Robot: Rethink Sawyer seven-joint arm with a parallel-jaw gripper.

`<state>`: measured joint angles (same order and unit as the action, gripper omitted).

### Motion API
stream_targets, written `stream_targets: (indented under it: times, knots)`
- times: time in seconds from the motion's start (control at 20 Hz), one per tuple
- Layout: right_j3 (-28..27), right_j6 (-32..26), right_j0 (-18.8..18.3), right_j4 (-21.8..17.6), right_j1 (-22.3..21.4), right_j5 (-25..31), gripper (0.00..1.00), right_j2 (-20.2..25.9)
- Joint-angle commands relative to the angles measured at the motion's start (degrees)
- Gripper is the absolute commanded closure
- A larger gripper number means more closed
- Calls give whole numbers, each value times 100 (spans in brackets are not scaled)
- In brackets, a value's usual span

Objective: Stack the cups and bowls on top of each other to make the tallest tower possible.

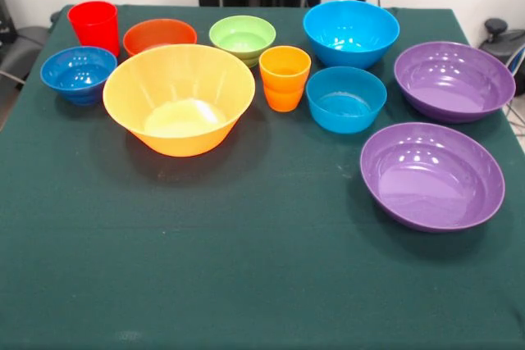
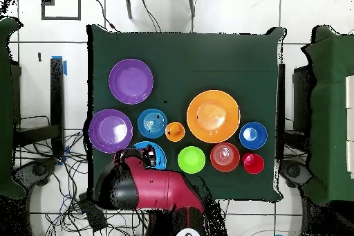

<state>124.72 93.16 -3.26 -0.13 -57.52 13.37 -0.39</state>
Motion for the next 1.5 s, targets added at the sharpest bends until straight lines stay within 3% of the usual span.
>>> stream_targets:
  times: [0.05,0.3,0.65,0.75,1.15,1.3,1.5]
  knots:
    - [5,588,-67,-465,769,-424,0,221]
    - [-233,630,-131,-412,1273,-554,0,181]
    - [-613,636,-231,-518,2165,-1230,0,183]
    - [-704,623,-218,-522,2240,-1245,0,158]
    - [-1170,735,429,-325,2515,-1361,0,-313]
    - [-1264,870,538,-156,2623,-1385,0,-266]
    - [-1178,970,355,-157,2676,-1533,0,34]
